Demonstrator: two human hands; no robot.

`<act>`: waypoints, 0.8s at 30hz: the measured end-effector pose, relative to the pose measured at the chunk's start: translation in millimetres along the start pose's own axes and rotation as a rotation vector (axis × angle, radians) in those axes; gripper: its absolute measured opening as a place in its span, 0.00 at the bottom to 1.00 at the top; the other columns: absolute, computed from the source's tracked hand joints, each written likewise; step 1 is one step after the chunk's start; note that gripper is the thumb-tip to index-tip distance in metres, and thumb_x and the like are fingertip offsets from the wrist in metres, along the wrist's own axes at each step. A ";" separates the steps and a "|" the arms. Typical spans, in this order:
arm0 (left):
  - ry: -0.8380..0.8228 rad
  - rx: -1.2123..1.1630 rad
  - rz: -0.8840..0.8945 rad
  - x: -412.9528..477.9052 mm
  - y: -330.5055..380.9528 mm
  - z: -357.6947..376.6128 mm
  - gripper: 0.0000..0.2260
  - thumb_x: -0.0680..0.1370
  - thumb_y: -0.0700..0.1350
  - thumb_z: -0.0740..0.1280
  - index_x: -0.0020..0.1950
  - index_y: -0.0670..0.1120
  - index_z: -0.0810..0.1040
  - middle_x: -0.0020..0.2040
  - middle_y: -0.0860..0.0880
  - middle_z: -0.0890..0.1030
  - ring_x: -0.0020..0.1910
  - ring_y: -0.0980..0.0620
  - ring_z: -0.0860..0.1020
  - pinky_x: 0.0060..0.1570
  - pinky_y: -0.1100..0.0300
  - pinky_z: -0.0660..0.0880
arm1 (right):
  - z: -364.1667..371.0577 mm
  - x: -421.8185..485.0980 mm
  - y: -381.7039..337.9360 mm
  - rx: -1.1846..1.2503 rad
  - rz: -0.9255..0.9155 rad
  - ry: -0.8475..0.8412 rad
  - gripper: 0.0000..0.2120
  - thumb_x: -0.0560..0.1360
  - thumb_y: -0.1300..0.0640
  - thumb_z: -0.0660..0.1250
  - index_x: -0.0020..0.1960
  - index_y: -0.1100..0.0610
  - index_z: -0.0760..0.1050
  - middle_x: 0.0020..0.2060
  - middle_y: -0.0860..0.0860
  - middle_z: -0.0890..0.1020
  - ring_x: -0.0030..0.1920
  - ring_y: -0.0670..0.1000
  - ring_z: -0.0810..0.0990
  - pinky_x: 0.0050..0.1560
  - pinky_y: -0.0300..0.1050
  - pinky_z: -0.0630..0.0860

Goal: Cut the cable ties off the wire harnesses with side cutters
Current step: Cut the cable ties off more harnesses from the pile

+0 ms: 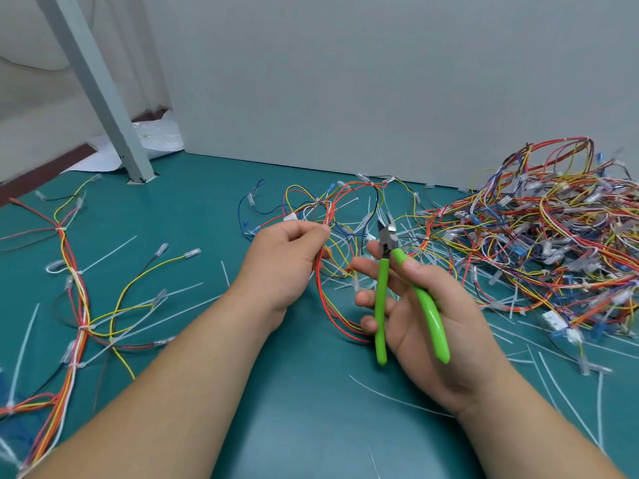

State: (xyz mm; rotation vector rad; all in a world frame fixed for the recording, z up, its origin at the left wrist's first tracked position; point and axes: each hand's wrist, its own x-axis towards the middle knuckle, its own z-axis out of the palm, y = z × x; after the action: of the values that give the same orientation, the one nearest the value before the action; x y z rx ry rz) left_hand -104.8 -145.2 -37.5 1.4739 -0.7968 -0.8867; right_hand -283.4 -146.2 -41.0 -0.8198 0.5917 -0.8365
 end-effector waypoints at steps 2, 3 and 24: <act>-0.010 -0.006 0.012 -0.9 1.1 0.4 0.07 0.79 0.48 0.71 0.43 0.49 0.84 0.34 0.53 0.83 0.34 0.54 0.77 0.42 0.59 0.74 | 1.1 0.5 1.4 -0.032 0.047 -0.010 0.29 0.71 0.49 0.67 0.70 0.61 0.75 0.63 0.60 0.82 0.41 0.54 0.80 0.39 0.48 0.69; -0.012 -0.010 0.017 -1.5 1.6 0.4 0.07 0.79 0.48 0.71 0.43 0.50 0.85 0.34 0.53 0.82 0.34 0.54 0.77 0.41 0.60 0.73 | 1.5 0.3 2.1 -0.040 0.072 -0.018 0.30 0.71 0.49 0.67 0.70 0.61 0.75 0.64 0.60 0.81 0.41 0.54 0.80 0.38 0.48 0.70; 0.011 -0.046 0.003 -5.2 1.1 6.2 0.07 0.78 0.46 0.71 0.42 0.47 0.86 0.35 0.54 0.81 0.35 0.54 0.75 0.49 0.57 0.75 | 11.7 -2.8 6.3 -0.042 0.168 -0.027 0.19 0.71 0.49 0.73 0.53 0.63 0.78 0.45 0.57 0.80 0.34 0.58 0.78 0.32 0.50 0.78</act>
State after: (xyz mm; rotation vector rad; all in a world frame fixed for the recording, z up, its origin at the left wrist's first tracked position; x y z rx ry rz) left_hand -112.8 -143.7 -36.2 1.4359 -0.7659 -0.8888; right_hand -273.8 -136.8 -39.2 -0.8065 0.6468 -0.6601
